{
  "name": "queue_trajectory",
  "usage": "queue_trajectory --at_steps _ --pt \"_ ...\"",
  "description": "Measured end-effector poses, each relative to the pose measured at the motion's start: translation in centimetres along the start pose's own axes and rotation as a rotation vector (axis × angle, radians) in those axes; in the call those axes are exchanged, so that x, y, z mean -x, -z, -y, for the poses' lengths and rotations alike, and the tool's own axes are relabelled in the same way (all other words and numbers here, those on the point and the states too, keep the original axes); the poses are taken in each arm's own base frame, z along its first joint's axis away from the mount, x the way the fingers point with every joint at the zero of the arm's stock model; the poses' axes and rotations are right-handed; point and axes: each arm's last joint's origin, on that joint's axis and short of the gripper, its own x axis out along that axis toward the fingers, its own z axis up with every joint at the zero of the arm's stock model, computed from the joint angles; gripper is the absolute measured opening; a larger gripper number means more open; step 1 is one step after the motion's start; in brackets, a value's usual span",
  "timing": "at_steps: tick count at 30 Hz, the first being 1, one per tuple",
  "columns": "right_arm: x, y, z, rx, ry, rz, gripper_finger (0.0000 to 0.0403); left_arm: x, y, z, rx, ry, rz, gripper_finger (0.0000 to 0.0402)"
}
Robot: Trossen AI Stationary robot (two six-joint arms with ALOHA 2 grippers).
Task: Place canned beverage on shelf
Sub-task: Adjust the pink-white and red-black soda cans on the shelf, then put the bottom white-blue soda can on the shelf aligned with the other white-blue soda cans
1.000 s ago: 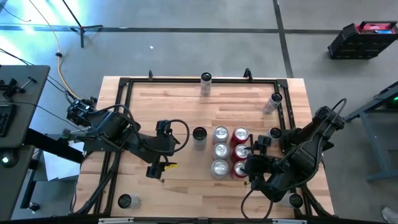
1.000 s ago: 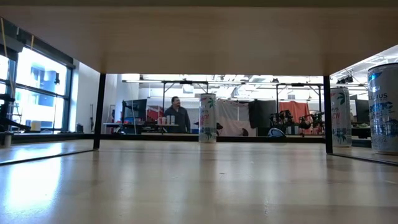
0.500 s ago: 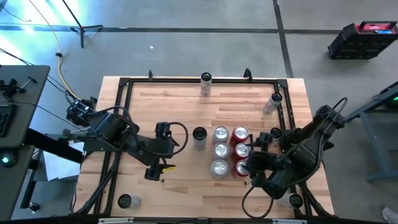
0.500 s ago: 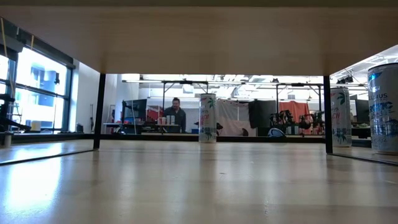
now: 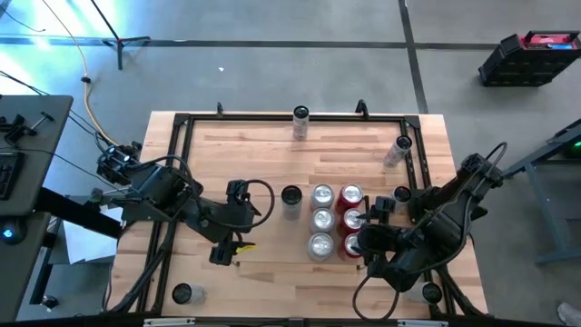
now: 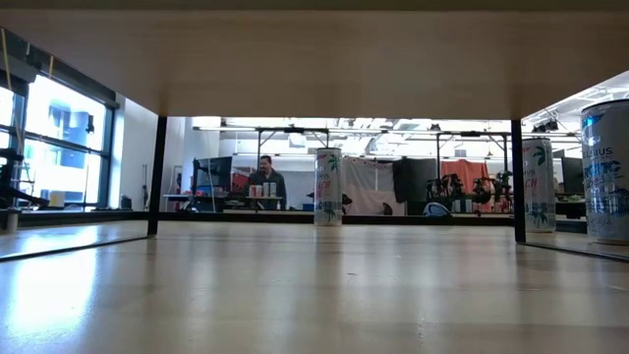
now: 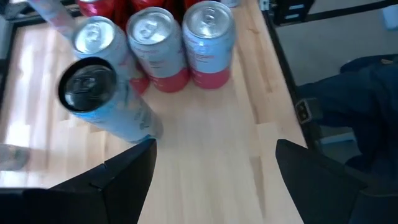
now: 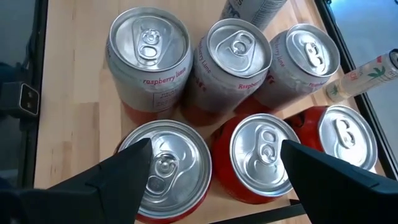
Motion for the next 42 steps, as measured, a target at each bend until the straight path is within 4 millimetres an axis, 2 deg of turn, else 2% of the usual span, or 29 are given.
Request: queue_trajectory --at_steps 20,25,33,38,42 --pt "-0.6 -0.3 0.0 -0.006 0.024 -0.004 0.0341 0.6 0.5 1.8 -0.002 0.065 -0.009 0.0321" --pt "0.5 -0.2 0.2 0.027 0.066 0.08 0.0341 0.6 0.6 1.9 0.022 0.103 -0.022 0.0321" --pt "3.3 -1.3 -0.4 0.072 0.156 0.345 0.0341 0.8 0.9 2.4 0.077 0.117 -0.048 0.0321" --pt "4.4 -1.3 -1.7 0.075 0.146 0.447 0.0341 1.3 2.2 3.7 0.182 0.126 -0.143 0.0321" --pt "5.2 -0.9 -3.3 0.075 0.111 0.506 0.0341 1.0 4.0 6.3 0.283 0.131 -0.228 0.0321"
